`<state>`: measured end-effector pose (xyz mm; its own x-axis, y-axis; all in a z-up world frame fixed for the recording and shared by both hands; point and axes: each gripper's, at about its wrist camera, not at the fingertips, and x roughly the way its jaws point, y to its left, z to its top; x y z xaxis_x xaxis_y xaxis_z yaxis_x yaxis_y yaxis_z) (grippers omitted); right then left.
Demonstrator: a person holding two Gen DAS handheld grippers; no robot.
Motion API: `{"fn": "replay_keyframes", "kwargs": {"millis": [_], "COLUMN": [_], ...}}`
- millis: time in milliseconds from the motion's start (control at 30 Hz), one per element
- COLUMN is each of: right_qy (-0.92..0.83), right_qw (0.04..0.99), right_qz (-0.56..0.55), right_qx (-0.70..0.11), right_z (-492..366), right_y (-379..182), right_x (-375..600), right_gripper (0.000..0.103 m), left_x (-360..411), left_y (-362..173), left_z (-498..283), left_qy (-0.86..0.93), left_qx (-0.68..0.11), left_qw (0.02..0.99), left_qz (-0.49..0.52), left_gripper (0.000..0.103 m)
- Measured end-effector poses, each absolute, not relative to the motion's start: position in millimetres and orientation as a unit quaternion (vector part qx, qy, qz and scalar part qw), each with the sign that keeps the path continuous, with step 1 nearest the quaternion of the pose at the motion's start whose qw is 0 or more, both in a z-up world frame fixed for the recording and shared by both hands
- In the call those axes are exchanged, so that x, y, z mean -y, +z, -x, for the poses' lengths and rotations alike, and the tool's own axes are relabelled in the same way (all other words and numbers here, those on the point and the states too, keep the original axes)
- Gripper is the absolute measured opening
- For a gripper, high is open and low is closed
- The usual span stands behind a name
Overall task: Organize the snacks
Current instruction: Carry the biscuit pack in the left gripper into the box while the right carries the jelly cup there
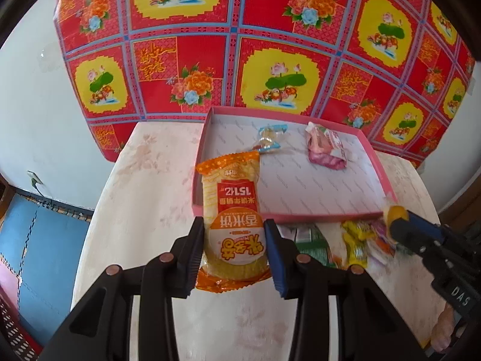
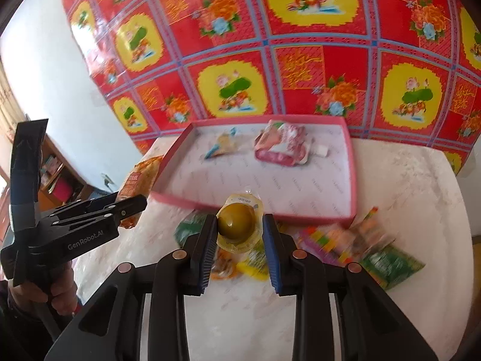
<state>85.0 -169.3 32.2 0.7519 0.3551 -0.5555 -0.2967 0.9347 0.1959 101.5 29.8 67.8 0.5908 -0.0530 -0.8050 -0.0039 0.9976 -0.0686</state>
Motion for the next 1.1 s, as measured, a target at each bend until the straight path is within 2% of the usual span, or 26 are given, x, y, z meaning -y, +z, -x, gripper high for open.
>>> {"fn": "replay_keyframes", "kwargs": {"millis": [567,1100], "right_qy": [0.143,0.138], "right_qw": [0.928,0.920], "right_qz": [-0.075,-0.076], "right_qx": [-0.336,-0.360], "right_z": [-144.6,-173.9], "right_y": [22.1,4.7], "right_x": [189.0,191.4], "right_gripper": [0.031,0.031], "left_x": [-9.3,-7.9], "left_y": [36.5,8.5], "left_z": [-169.2,-192.6], "left_qy": [-0.010,0.002], "left_qx": [-0.472,-0.476], "left_qw": [0.881,0.879], "left_qz": [-0.014,-0.017], "left_gripper": [0.040,0.040]}}
